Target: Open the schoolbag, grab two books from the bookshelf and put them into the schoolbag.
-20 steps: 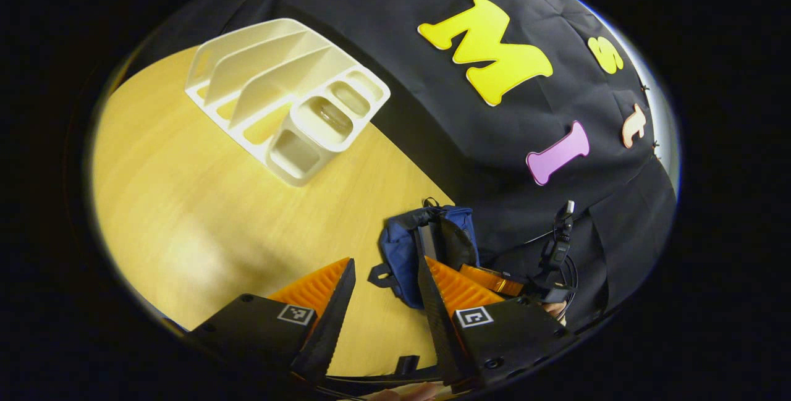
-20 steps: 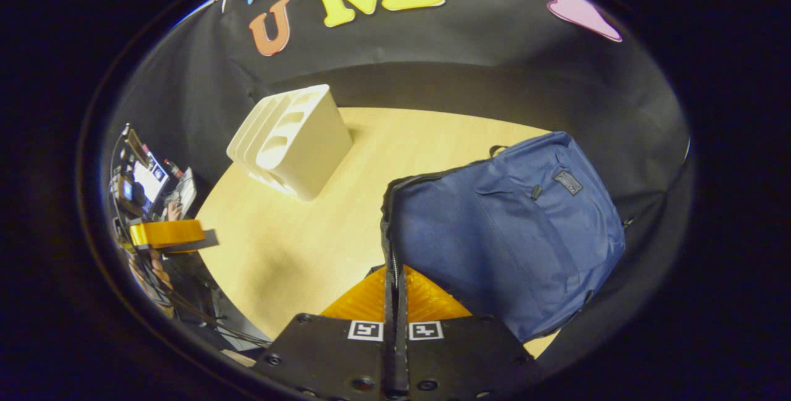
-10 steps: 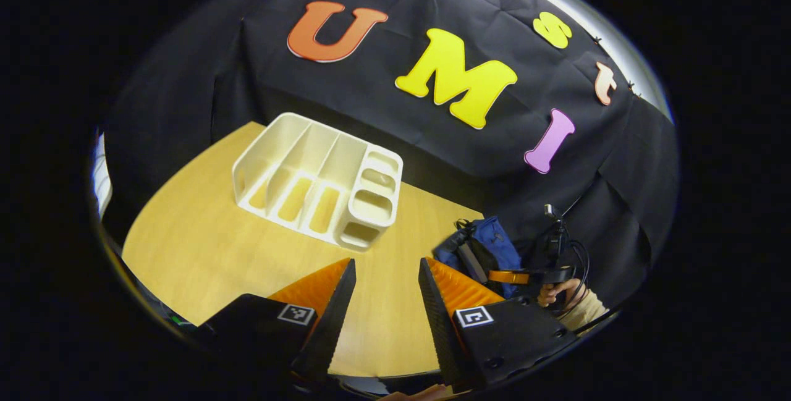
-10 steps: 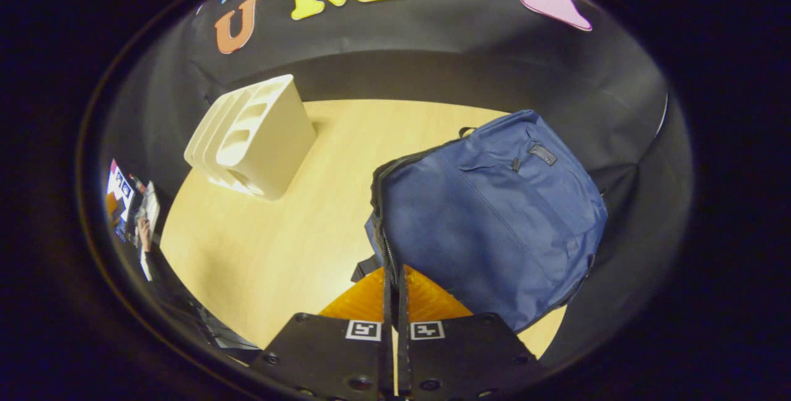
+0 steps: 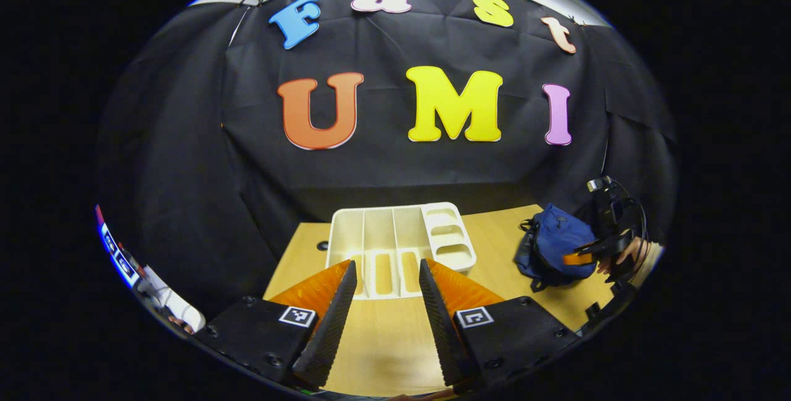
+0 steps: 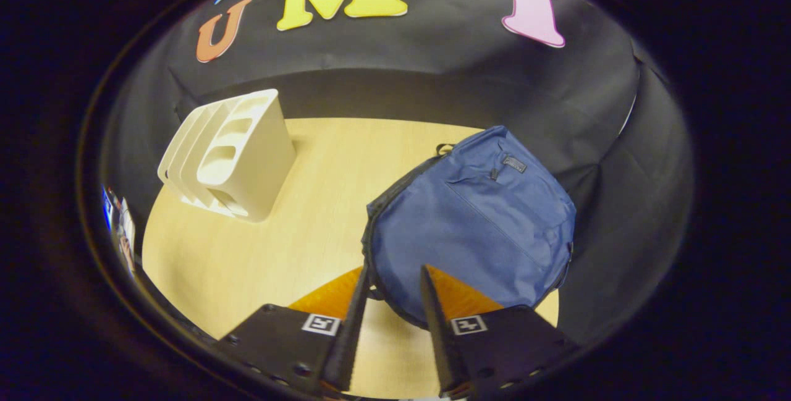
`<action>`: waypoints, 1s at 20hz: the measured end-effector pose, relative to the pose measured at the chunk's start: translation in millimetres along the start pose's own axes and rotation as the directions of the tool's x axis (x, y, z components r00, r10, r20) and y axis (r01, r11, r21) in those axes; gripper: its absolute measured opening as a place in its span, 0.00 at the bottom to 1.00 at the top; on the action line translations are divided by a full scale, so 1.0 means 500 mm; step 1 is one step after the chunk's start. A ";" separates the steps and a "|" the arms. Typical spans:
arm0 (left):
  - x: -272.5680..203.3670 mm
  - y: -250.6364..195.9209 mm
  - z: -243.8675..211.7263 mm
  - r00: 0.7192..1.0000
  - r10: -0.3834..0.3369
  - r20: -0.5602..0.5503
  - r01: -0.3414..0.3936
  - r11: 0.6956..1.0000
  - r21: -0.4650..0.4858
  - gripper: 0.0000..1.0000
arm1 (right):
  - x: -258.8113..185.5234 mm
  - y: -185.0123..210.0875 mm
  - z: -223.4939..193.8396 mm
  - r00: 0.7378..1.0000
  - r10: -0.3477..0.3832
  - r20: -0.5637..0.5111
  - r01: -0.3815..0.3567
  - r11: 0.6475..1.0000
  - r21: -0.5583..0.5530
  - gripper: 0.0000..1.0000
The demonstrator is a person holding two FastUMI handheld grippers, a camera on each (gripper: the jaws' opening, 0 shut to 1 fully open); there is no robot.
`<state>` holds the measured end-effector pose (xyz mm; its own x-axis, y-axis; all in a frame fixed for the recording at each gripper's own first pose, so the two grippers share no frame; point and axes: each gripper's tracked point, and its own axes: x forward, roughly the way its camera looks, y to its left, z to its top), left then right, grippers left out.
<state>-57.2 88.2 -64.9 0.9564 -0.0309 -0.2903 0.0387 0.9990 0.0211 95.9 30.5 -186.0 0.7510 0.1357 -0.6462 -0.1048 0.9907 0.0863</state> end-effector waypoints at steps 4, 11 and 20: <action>-0.015 0.024 0.050 0.995 0.048 0.082 -0.055 0.995 0.084 0.68 | -0.081 0.002 0.051 0.987 -0.053 0.152 0.066 0.994 -0.081 0.97; -0.039 -0.023 0.144 0.973 0.084 0.216 -0.073 0.996 -0.059 0.89 | -0.288 -0.018 0.144 0.920 -0.053 0.388 0.040 0.998 0.043 0.96; -0.049 -0.071 0.176 0.958 0.102 0.267 -0.042 0.975 -0.220 0.90 | -0.434 -0.034 0.142 0.864 0.009 0.503 -0.025 0.999 0.025 0.99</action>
<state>-56.8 50.6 25.8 0.9978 0.0634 -0.0202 -0.0660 0.9818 -0.1779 -19.2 -15.6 6.6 0.9760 0.1277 -0.1763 -0.1072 0.9868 0.1215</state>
